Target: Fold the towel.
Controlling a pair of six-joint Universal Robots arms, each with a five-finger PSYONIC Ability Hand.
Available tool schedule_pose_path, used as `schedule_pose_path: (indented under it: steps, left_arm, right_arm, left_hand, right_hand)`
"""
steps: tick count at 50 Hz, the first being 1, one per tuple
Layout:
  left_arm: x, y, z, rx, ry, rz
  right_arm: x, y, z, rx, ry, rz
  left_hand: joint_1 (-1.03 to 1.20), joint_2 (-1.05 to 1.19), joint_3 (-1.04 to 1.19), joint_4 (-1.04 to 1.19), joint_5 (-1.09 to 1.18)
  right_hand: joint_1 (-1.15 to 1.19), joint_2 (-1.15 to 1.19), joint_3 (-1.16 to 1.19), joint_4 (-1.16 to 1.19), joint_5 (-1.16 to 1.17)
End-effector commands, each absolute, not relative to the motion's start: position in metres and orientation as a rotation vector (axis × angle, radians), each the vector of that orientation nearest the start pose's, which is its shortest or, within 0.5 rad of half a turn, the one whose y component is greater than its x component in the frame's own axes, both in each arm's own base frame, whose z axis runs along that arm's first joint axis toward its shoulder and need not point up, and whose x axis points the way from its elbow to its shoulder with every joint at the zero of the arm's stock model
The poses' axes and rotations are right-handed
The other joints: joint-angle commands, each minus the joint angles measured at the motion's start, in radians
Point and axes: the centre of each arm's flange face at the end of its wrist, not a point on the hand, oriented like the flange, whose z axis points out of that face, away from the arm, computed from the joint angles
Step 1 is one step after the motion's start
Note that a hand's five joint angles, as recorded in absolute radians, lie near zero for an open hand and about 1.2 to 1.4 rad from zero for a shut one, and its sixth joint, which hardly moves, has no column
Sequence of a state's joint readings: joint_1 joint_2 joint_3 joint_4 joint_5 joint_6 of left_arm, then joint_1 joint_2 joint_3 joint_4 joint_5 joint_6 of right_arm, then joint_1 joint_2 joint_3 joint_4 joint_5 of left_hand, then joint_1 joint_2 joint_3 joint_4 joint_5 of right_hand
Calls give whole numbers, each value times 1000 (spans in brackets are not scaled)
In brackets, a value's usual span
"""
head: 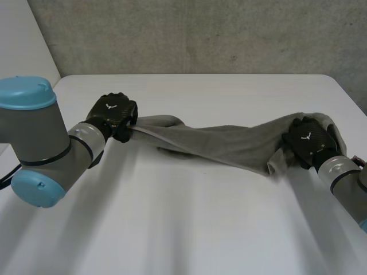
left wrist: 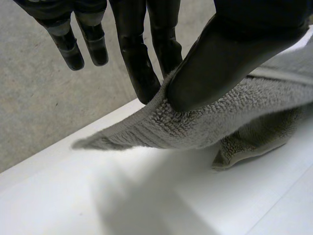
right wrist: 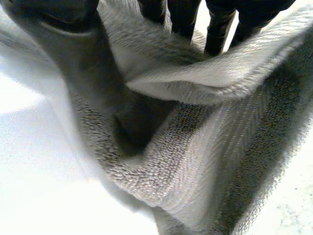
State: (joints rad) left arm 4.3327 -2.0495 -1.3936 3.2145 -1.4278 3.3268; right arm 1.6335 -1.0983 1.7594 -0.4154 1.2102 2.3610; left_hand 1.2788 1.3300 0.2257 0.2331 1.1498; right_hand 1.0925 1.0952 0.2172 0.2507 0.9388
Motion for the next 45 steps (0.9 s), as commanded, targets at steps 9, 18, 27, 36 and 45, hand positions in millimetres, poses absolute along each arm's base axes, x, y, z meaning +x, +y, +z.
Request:
schedule_pose_path:
  steps: [9,18,27,36,45]
  left_arm:
    - [-238,-308,209,765,2571,-1956]
    - [-238,-288,200,797,2624,-1896]
    - [-249,-272,186,888,2690,-1846]
    - [-258,-264,184,932,2697,-1851]
    - [-261,-263,187,943,2689,-1866]
  right_arm:
    - [167,-355,207,-1120,1938,-1993]
    - [137,-382,190,-948,2103,-1802]
    - [130,-372,174,-896,2276,-1764]
    - [161,-332,175,-977,2156,-1852]
    - [181,-305,165,-1013,2148,-1897]
  left_hand:
    - [117,66,-51,-59,72]
    - [117,66,-51,-59,72]
    - [117,66,-51,-59,72]
    - [117,66,-51,-59,72]
    - [117,66,-51,-59,72]
  right_hand:
    - [304,301,-43,-76,283]
    - [106,103,-43,-76,85]
    - [-529,-532,-43,-76,-550]
    - [-635,-637,-43,-76,-655]
    - [-635,-637,-43,-76,-655]
